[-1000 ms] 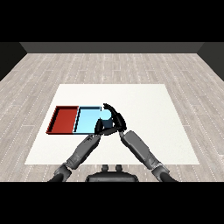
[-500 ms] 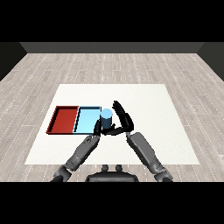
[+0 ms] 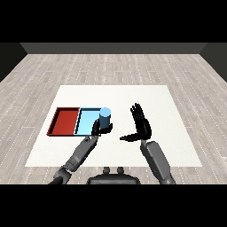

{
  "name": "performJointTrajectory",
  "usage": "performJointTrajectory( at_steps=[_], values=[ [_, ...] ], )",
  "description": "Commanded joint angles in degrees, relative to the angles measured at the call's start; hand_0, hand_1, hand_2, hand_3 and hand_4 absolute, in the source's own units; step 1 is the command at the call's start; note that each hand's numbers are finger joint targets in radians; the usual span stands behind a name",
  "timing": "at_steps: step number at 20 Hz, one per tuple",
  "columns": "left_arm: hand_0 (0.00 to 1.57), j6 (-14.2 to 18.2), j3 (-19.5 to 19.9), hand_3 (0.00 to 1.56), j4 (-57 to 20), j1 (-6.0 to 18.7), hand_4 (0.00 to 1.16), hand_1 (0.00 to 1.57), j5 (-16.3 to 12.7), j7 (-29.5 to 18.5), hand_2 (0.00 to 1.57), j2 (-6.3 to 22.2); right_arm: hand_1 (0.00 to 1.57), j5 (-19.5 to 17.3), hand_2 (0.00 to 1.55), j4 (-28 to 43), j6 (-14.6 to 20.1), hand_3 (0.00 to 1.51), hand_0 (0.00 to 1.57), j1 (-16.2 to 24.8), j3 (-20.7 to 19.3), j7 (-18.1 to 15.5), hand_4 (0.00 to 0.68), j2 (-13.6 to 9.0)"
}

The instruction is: Pick the blue can and put it in the blue box

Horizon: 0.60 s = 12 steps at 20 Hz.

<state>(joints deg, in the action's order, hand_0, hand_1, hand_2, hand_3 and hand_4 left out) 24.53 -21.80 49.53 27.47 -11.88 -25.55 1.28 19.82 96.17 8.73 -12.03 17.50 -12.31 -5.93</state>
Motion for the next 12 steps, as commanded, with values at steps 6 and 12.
performJointTrajectory(
  at_steps=[6, 12],
  values=[
    [1.57, -0.7, 4.8, 1.50, 2.8, -0.8, 1.13, 1.57, 1.7, 6.7, 1.57, 9.3, 0.00, 3.2, 0.00, 7.6, -1.6, 0.00, 0.00, 9.0, -9.0, -1.7, 0.000, -4.2],
    [1.57, -1.3, 12.0, 1.50, -11.2, 5.1, 1.09, 1.57, 0.2, 9.6, 1.57, 12.4, 0.00, 4.6, 0.00, 4.6, -4.1, 0.00, 0.00, 8.7, -13.0, -1.4, 0.000, -6.5]
  ],
)
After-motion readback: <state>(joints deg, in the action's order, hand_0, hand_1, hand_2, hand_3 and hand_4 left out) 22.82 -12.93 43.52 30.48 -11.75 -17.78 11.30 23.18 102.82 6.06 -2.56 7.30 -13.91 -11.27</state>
